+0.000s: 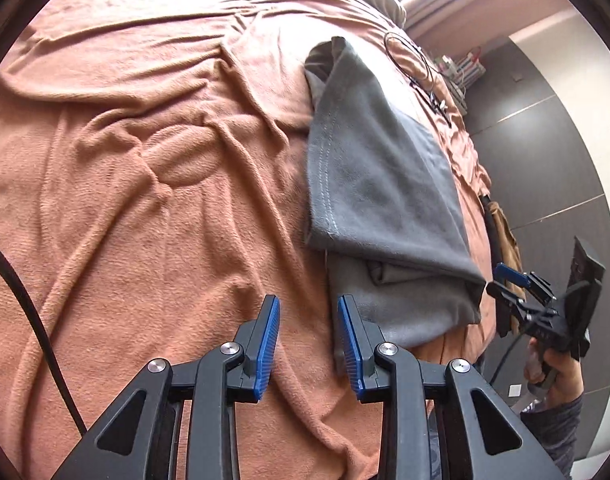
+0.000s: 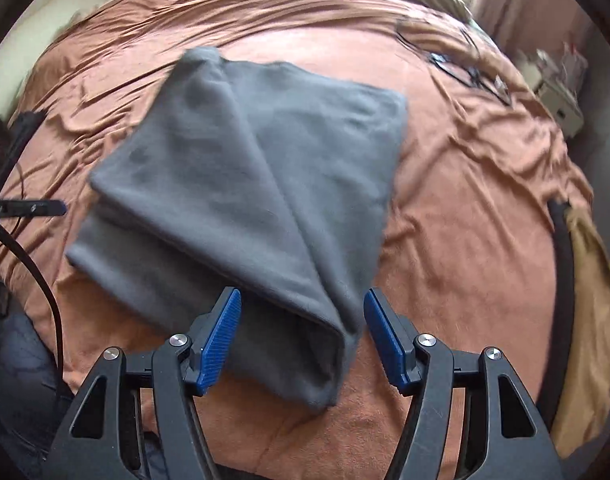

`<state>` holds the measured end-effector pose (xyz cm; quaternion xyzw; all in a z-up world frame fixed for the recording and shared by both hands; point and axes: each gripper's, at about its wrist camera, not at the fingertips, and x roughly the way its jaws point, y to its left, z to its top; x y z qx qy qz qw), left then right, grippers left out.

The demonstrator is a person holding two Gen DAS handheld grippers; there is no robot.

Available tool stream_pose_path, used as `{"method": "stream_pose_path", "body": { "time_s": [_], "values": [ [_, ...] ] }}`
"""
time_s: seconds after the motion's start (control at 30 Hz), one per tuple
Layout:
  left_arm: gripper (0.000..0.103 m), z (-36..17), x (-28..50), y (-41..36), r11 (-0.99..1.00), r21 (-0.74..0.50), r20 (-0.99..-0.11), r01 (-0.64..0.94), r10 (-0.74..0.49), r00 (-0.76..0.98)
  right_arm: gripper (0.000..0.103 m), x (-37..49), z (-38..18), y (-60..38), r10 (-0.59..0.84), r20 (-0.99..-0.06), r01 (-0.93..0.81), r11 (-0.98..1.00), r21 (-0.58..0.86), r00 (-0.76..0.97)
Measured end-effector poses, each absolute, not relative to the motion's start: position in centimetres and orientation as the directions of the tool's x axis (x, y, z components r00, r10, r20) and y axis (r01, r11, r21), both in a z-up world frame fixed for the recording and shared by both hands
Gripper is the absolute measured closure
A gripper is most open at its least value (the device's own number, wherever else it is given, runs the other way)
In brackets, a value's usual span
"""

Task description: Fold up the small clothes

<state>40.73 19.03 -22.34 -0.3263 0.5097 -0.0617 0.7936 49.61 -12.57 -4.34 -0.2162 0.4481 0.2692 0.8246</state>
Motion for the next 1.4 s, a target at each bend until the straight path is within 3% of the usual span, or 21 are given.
{"method": "stream_pose_path", "body": {
  "time_s": [0.1, 0.4, 0.97, 1.03, 1.1, 1.13, 1.4],
  "values": [
    [0.071, -22.4, 40.2, 19.8, 0.772, -0.589, -0.763, -0.240, -0.433, 0.480, 0.041, 47.6, -4.5, -9.4, 0.271, -0.849, -0.723, 0.669, -0.173, 0.454],
    [0.071, -22.4, 38.0, 23.3, 0.745, -0.606, -0.750, -0.278, -0.419, 0.512, 0.055, 46.4, -5.7, -2.9, 0.285, -0.872, -0.825, 0.528, -0.204, 0.398],
    [0.071, -23.1, 35.6, 27.5, 0.704, -0.616, -0.750, -0.354, -0.385, 0.539, 0.055, 48.9, -10.4, 4.1, 0.203, -0.894, -0.876, 0.372, -0.307, 0.399],
    [0.071, -22.9, 35.6, 27.5, 0.706, -0.613, -0.750, -0.353, -0.382, 0.540, 0.065, 49.4, -10.2, 3.9, 0.229, -0.895, -0.880, 0.387, -0.276, 0.382],
    [0.071, -22.8, 35.8, 27.4, 0.708, -0.613, -0.750, -0.350, -0.382, 0.540, 0.090, 49.6, -9.7, 3.7, 0.264, -0.894, -0.885, 0.399, -0.241, 0.363],
    [0.071, -22.7, 36.0, 27.2, 0.710, -0.613, -0.750, -0.348, -0.383, 0.540, 0.095, 49.6, -9.3, 3.5, 0.278, -0.891, -0.883, 0.409, -0.229, 0.360],
    [0.071, -22.1, 37.7, 25.4, 0.728, -0.608, -0.750, -0.318, -0.394, 0.532, 0.098, 51.4, -4.7, 0.5, 0.377, -0.837, -0.854, 0.487, -0.184, 0.396]
  ]
}}
